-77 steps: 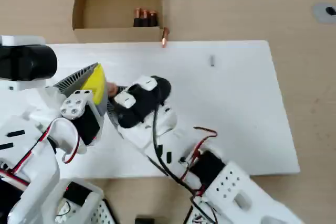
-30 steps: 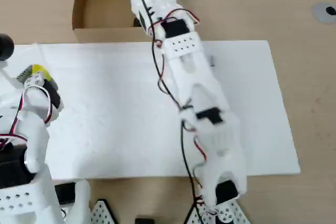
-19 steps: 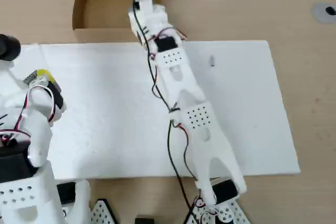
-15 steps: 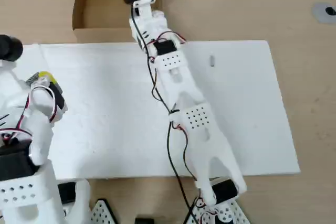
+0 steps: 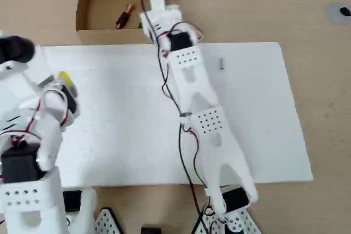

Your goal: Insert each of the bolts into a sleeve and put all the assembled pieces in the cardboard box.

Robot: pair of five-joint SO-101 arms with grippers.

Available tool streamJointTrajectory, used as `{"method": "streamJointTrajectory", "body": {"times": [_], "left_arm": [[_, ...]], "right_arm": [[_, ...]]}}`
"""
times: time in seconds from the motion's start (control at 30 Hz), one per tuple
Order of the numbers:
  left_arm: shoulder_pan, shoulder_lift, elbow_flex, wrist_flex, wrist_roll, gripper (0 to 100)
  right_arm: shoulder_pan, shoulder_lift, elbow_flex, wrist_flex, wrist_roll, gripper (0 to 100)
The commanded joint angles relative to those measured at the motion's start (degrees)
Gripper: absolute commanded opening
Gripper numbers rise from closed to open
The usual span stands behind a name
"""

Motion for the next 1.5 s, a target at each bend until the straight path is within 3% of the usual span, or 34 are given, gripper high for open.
{"method": "streamJointTrajectory", "body": {"times": [0.0,0.23,0.37,0.47,0.8,1.03,1.3,1.47], "left_arm": [[4.04,0.04,2.37,-4.92,1.23,8],[13.54,5.49,8.7,-21.71,6.86,12],[17.05,21.14,4.4,-32.44,7.82,12],[18.02,36.7,-6.33,-34.37,7.91,12],[28.92,71.34,-45.63,-21.89,7.91,12],[27.43,88.4,-65.41,-11.87,11.25,12],[27.52,104.48,-92.22,6.77,12.04,12],[27.25,112.22,-103.74,9.49,12.13,12]], "right_arm": [[3.56,-10.33,-3.74,4.66,0.35,21.0],[12.35,-19.3,-3.74,15.38,0.35,21.0],[18.24,-24.22,-3.74,22.95,0.35,21.0],[21.93,-27.12,-3.74,28.48,0.35,21.0],[29.05,-29.67,-3.74,35.34,0.62,21.0],[30.99,-29.49,-3.65,37.1,0.35,21.0],[30.37,-29.41,-3.47,37.1,0.35,21.0],[30.37,-29.41,-3.47,37.1,0.35,21.0]]}}
